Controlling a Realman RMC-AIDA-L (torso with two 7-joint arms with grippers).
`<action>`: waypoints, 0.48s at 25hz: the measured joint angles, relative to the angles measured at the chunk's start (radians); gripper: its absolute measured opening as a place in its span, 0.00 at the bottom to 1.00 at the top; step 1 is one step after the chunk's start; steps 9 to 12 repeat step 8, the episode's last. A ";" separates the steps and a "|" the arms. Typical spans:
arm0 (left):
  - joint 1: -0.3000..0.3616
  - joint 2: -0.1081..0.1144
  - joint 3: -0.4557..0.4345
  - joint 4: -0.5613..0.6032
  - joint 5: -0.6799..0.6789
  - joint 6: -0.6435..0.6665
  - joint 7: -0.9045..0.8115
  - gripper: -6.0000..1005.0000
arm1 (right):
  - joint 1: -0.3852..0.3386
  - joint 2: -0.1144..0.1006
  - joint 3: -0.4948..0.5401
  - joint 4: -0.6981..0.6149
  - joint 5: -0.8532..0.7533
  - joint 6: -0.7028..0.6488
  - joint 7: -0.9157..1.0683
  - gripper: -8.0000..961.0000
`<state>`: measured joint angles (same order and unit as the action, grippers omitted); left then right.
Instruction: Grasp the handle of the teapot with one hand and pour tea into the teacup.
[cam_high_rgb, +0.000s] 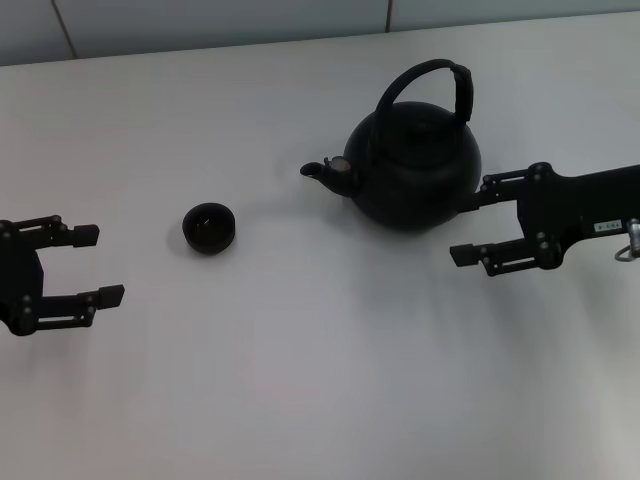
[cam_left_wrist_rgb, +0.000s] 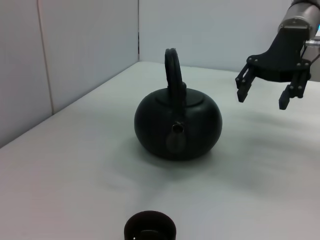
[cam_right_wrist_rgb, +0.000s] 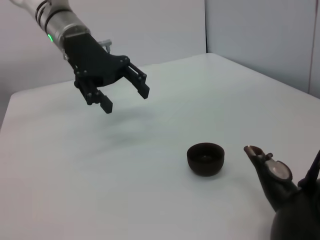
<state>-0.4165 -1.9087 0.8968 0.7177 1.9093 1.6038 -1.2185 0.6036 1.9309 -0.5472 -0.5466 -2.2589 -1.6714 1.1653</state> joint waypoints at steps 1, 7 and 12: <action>0.000 0.000 0.000 0.000 0.000 0.000 0.000 0.78 | 0.000 0.000 0.000 0.000 0.000 0.000 0.000 0.74; 0.000 0.002 0.000 0.016 0.001 0.018 -0.023 0.78 | -0.006 0.003 0.000 0.001 0.003 0.000 -0.011 0.73; 0.000 0.002 0.001 0.017 0.001 0.020 -0.024 0.78 | -0.006 0.004 0.000 0.002 0.004 0.001 -0.015 0.73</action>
